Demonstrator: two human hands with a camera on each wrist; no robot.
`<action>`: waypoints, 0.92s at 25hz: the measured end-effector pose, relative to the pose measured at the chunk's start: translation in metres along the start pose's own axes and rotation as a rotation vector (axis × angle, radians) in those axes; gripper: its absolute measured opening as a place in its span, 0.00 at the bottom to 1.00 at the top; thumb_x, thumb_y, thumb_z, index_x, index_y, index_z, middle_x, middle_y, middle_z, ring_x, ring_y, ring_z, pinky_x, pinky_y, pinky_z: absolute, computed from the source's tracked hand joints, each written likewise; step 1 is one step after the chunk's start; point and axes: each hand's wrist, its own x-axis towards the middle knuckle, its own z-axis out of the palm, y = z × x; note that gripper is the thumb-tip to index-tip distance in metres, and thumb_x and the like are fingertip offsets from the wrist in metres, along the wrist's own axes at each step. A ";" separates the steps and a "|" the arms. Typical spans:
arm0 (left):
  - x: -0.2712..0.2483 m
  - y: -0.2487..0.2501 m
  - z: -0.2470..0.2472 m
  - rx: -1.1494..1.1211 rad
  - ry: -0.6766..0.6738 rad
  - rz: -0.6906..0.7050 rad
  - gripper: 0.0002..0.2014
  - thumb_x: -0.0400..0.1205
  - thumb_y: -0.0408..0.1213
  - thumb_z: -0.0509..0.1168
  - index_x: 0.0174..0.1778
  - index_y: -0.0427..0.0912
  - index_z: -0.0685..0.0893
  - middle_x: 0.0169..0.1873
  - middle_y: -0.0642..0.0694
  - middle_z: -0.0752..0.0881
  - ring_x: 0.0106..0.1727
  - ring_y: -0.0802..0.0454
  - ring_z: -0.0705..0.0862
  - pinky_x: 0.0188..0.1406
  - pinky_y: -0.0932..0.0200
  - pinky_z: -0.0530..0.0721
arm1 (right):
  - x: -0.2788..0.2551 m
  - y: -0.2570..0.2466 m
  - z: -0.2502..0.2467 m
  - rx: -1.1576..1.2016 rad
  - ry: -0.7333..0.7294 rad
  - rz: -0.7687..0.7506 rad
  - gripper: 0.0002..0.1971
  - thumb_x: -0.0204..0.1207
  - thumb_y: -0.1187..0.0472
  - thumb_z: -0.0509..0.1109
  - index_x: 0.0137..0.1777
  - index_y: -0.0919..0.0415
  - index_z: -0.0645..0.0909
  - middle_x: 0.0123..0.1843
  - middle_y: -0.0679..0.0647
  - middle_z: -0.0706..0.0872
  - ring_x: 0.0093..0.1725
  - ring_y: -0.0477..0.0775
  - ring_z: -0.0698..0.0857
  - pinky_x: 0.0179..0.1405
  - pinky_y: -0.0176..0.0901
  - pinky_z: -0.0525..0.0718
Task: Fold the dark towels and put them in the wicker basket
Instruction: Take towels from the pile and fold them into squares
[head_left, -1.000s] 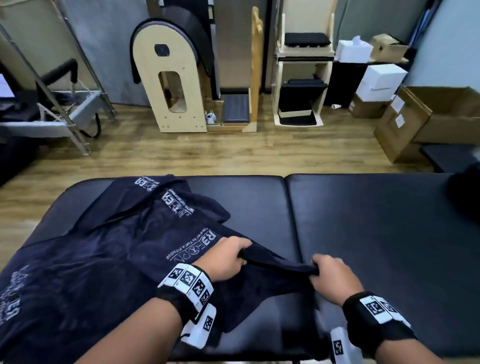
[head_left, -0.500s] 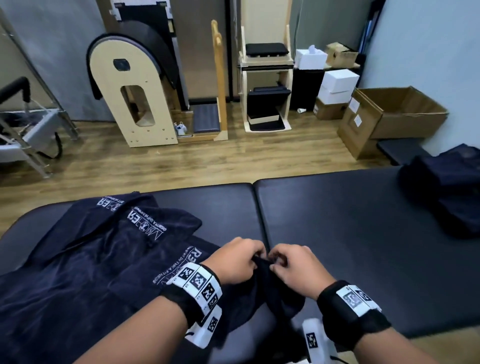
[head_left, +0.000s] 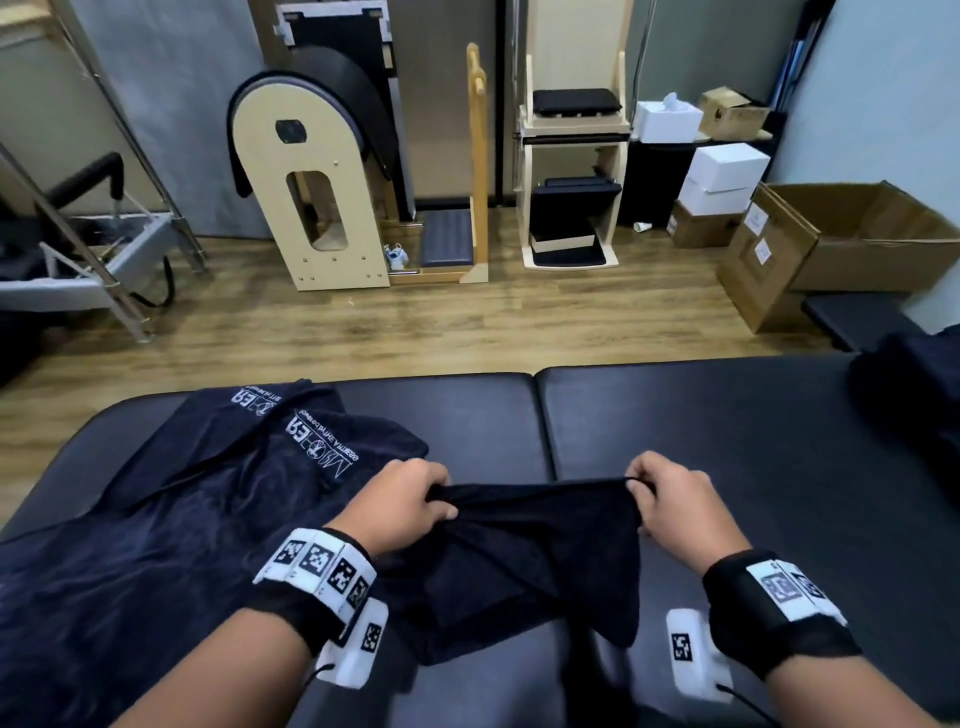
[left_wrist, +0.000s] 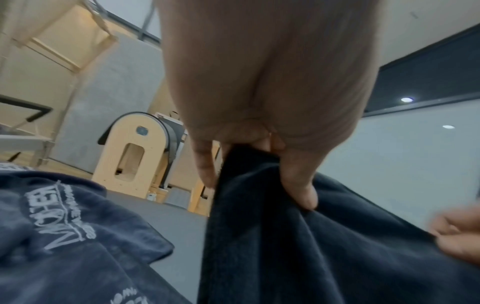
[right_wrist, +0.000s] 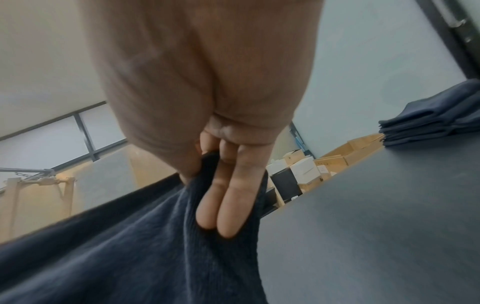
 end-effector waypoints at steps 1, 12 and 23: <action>0.000 -0.005 -0.007 -0.037 0.003 -0.005 0.07 0.75 0.45 0.76 0.40 0.49 0.86 0.36 0.53 0.89 0.43 0.54 0.86 0.45 0.57 0.83 | 0.000 0.005 -0.002 -0.012 -0.013 -0.006 0.07 0.79 0.58 0.70 0.40 0.47 0.80 0.33 0.48 0.89 0.33 0.51 0.89 0.45 0.52 0.89; 0.017 -0.037 -0.050 -0.182 -0.284 -0.146 0.04 0.80 0.36 0.73 0.42 0.41 0.91 0.33 0.40 0.92 0.28 0.54 0.90 0.26 0.60 0.85 | 0.014 -0.007 -0.007 0.042 -0.531 0.258 0.03 0.79 0.70 0.70 0.44 0.66 0.84 0.32 0.68 0.91 0.33 0.65 0.93 0.35 0.58 0.93; 0.121 0.031 -0.238 -0.104 0.582 -0.060 0.06 0.79 0.29 0.69 0.44 0.36 0.93 0.43 0.39 0.91 0.48 0.42 0.88 0.49 0.58 0.83 | 0.171 -0.157 -0.132 -0.034 0.259 0.002 0.08 0.79 0.63 0.67 0.39 0.61 0.83 0.47 0.67 0.90 0.55 0.70 0.87 0.48 0.47 0.79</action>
